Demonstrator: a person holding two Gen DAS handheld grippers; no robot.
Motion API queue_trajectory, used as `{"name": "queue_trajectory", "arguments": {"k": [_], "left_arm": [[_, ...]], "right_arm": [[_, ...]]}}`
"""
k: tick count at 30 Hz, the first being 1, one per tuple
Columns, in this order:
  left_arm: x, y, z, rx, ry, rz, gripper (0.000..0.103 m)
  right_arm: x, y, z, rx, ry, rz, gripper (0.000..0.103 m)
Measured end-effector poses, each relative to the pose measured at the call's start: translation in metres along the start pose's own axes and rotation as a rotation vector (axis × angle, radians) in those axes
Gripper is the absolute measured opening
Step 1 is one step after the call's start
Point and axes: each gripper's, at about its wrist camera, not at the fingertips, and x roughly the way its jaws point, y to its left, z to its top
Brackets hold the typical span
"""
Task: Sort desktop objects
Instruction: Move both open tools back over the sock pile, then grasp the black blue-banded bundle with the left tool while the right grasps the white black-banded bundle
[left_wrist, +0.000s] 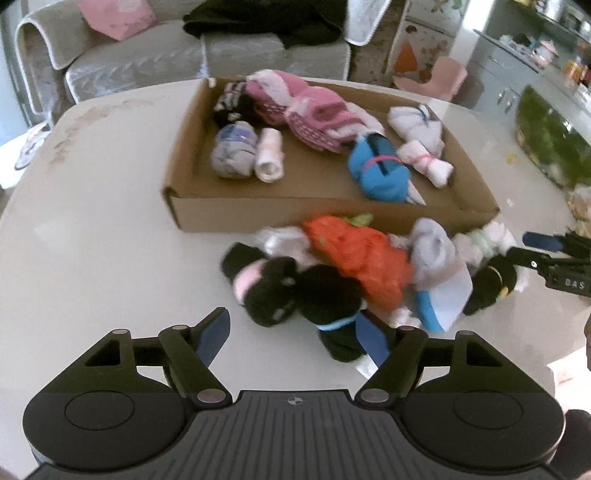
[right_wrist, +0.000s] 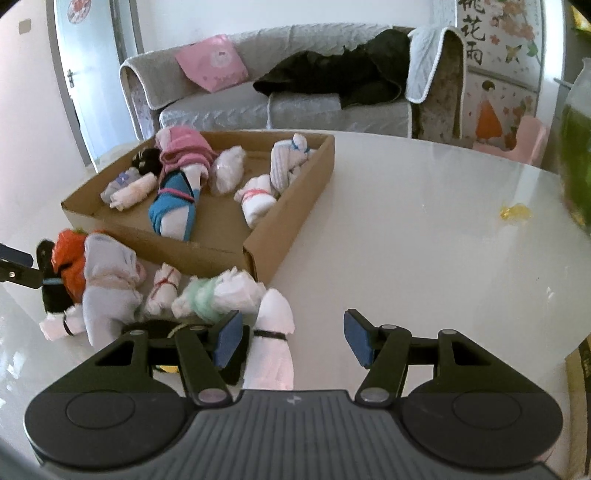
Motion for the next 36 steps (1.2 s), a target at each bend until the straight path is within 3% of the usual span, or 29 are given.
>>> {"name": "queue_trajectory", "arguments": {"k": [4,13,16,18,25,28,31,32,36], "left_arm": [[0.012,-0.010,-0.005,-0.011,0.014,-0.017,0.081],[0.025,-0.012,-0.005,-0.050,-0.046,0.047,0.091],[0.029,-0.010,-0.005,-0.076,-0.051,0.062,0.091],[0.031,-0.011,-0.006,-0.084,-0.053,0.062,0.087],[0.030,-0.016,-0.011,-0.058,-0.084,0.081,0.081],[0.028,-0.014,-0.013,-0.062,-0.092,0.088,0.071],[0.025,-0.014,-0.015,-0.045,-0.101,0.081,0.043],[0.024,-0.014,-0.015,-0.048,-0.099,0.079,0.039],[0.023,-0.007,-0.014,-0.087,-0.094,0.052,0.039]], "right_arm": [[0.002,0.001,-0.002,-0.004,0.002,-0.008,0.057],[0.009,0.001,-0.010,-0.025,0.019,-0.030,0.055],[0.006,0.005,-0.014,-0.044,0.005,-0.030,0.054],[0.004,0.006,-0.014,-0.045,-0.002,-0.027,0.047],[0.001,0.007,-0.015,-0.040,-0.003,-0.024,0.040],[0.000,0.006,-0.015,-0.031,0.000,-0.022,0.032],[-0.001,0.005,-0.016,-0.022,-0.002,-0.034,0.020],[-0.002,0.003,-0.017,-0.015,-0.004,-0.029,0.019],[-0.003,0.006,-0.019,-0.027,-0.005,-0.031,0.018]]}}
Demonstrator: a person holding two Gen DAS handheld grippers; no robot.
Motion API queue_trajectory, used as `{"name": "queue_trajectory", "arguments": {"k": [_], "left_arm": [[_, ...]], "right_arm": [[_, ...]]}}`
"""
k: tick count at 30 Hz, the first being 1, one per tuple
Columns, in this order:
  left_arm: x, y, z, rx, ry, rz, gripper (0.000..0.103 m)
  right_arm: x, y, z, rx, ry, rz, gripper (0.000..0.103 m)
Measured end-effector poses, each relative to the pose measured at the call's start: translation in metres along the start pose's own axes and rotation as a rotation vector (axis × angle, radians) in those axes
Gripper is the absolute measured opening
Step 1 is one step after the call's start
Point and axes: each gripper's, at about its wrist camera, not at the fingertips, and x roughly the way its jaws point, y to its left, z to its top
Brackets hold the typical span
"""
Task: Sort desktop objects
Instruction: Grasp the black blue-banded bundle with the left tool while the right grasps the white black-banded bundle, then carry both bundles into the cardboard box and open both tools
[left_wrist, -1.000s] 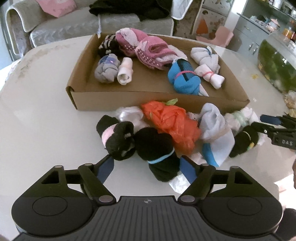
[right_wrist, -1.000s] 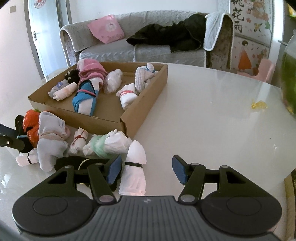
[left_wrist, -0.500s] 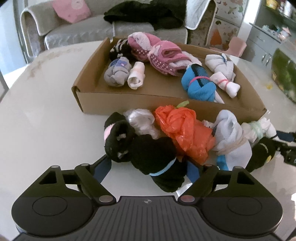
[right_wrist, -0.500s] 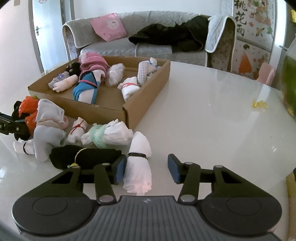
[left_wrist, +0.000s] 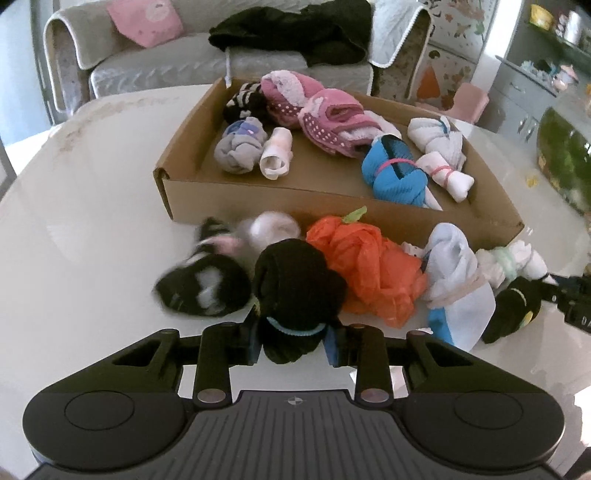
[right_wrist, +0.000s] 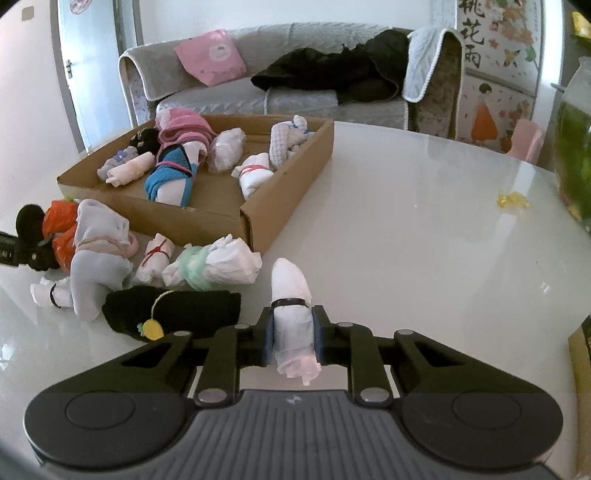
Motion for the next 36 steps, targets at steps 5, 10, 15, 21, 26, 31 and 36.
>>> {"name": "queue_trajectory", "arguments": {"k": [5,10,15,21,26,31,36], "left_arm": [[-0.006,-0.003,-0.005,0.008,0.004,-0.009,0.038],[-0.018,-0.005,-0.015,0.011,-0.002,-0.021,0.038],[-0.036,-0.005,-0.019,0.020,-0.019,-0.027,0.038],[-0.060,-0.005,-0.013,0.044,-0.044,-0.021,0.038],[-0.076,-0.001,0.007,0.051,-0.066,-0.018,0.038],[-0.086,0.002,0.044,0.059,-0.110,-0.011,0.038],[-0.082,-0.003,0.082,0.082,-0.128,-0.007,0.038]], "right_arm": [[-0.003,0.000,-0.003,0.005,-0.007,0.005,0.018],[-0.009,0.001,-0.007,0.006,-0.003,0.007,0.017],[-0.017,-0.001,-0.008,0.010,-0.009,0.003,0.017],[-0.031,-0.006,-0.001,0.035,-0.042,0.004,0.017],[-0.044,-0.007,0.024,0.052,-0.093,0.024,0.017],[-0.048,0.001,0.062,0.053,-0.151,0.077,0.017],[-0.039,0.014,0.096,0.033,-0.180,0.122,0.017]]}}
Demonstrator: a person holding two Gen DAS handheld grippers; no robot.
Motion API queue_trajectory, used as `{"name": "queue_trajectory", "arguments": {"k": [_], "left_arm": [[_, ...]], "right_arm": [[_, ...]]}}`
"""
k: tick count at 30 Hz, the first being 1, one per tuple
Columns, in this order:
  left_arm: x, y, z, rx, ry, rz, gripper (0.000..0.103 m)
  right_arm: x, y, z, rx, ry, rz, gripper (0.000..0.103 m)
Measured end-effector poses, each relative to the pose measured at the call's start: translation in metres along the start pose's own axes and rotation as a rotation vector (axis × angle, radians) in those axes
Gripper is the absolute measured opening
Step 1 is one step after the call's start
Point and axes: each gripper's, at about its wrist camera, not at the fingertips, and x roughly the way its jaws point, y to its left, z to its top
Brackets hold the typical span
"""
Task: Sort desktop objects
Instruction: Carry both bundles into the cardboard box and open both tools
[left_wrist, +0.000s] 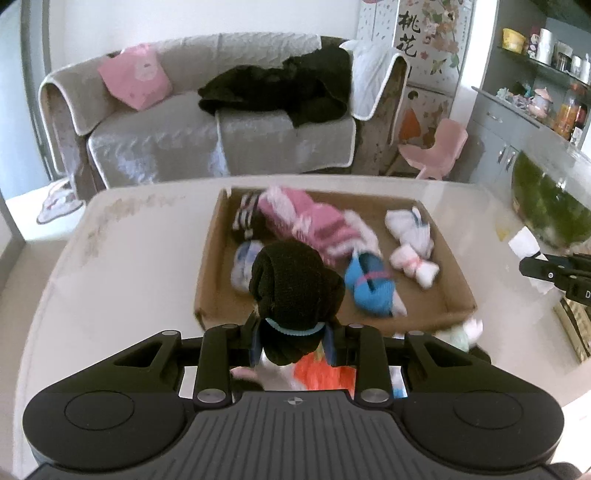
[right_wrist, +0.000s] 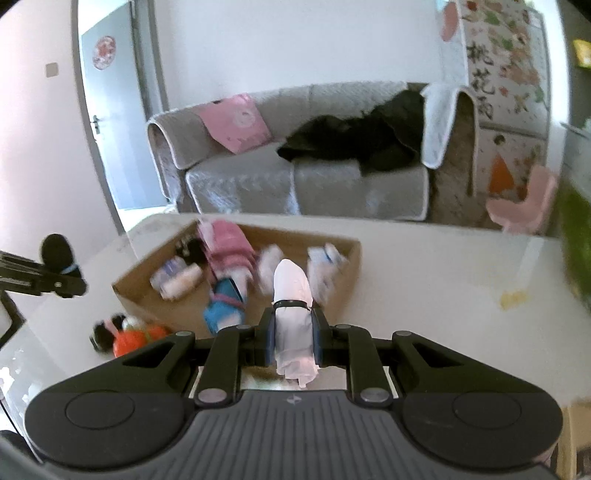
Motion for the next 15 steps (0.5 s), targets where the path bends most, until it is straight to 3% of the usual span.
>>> {"name": "queue_trajectory", "arguments": {"k": [9,15], "left_arm": [[0.041,-0.002,0.044,-0.015,0.033,-0.018,0.038],[0.089,-0.003,0.050,-0.035,0.121,-0.062,0.038]], "right_arm": [[0.042,-0.002,0.026,0.042,0.036,0.096,0.017],[0.070,0.001,0.025,0.063,0.102,0.129,0.017]]}}
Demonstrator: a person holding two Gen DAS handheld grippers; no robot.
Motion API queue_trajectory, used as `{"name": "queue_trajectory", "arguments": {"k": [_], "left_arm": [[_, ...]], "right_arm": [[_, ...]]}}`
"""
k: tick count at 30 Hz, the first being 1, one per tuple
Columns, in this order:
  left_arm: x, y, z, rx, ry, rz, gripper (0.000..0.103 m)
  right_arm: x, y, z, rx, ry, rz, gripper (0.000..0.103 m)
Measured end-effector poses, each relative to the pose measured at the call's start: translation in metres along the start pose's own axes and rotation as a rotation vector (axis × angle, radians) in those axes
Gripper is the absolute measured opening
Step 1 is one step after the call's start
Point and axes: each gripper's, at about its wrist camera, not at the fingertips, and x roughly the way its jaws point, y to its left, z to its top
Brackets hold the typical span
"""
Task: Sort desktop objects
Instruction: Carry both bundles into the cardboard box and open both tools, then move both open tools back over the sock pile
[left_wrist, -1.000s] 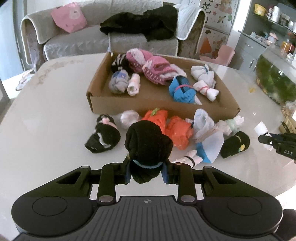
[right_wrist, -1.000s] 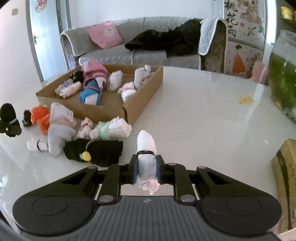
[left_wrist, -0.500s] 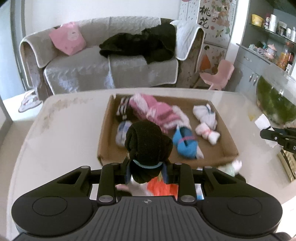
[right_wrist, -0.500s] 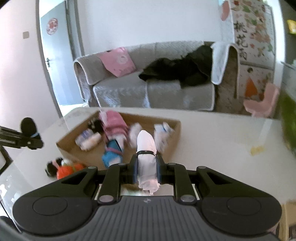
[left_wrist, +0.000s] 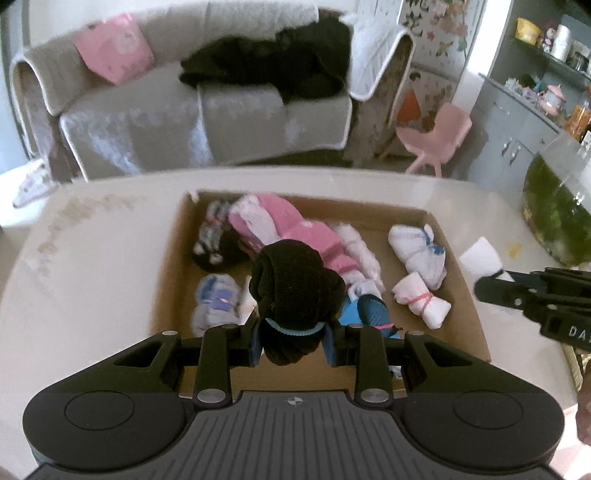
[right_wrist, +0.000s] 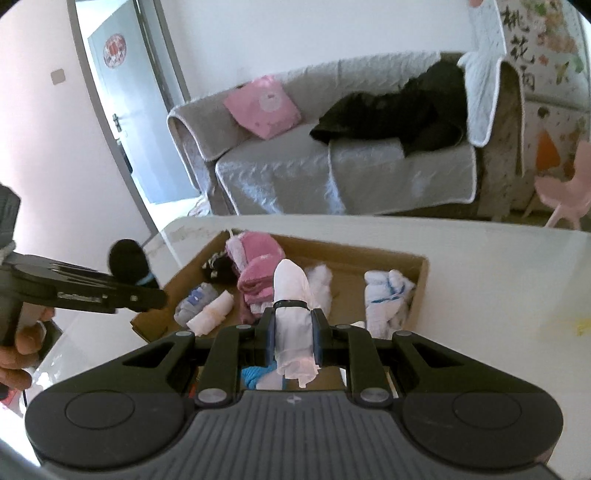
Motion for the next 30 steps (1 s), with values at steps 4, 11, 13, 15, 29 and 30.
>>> {"name": "queue_trajectory", "arguments": {"k": [4,11,13,15,29,30], "left_arm": [[0.028,-0.001,-0.003,-0.009,0.058,-0.035,0.038],[0.064,-0.006,-0.014,0.005,0.126,-0.035,0.038],[0.069,-0.005,-0.016,0.000,0.139,-0.033,0.038],[0.074,-0.004,-0.019,-0.003,0.152,-0.030,0.039],[0.043,0.004,-0.024,-0.036,0.122,-0.032,0.070],[0.032,0.006,-0.025,-0.036,0.110,-0.036,0.070]], "right_arm": [[0.018,0.001,-0.003,0.008,0.040,0.005,0.017],[0.038,0.002,-0.016,-0.001,0.110,-0.022,0.018],[0.042,0.003,-0.020,-0.011,0.126,-0.035,0.018],[0.044,0.005,-0.024,-0.025,0.140,-0.052,0.018],[-0.005,0.026,-0.027,-0.145,0.058,-0.114,0.069],[-0.017,0.027,-0.029,-0.144,0.042,-0.119,0.071]]}}
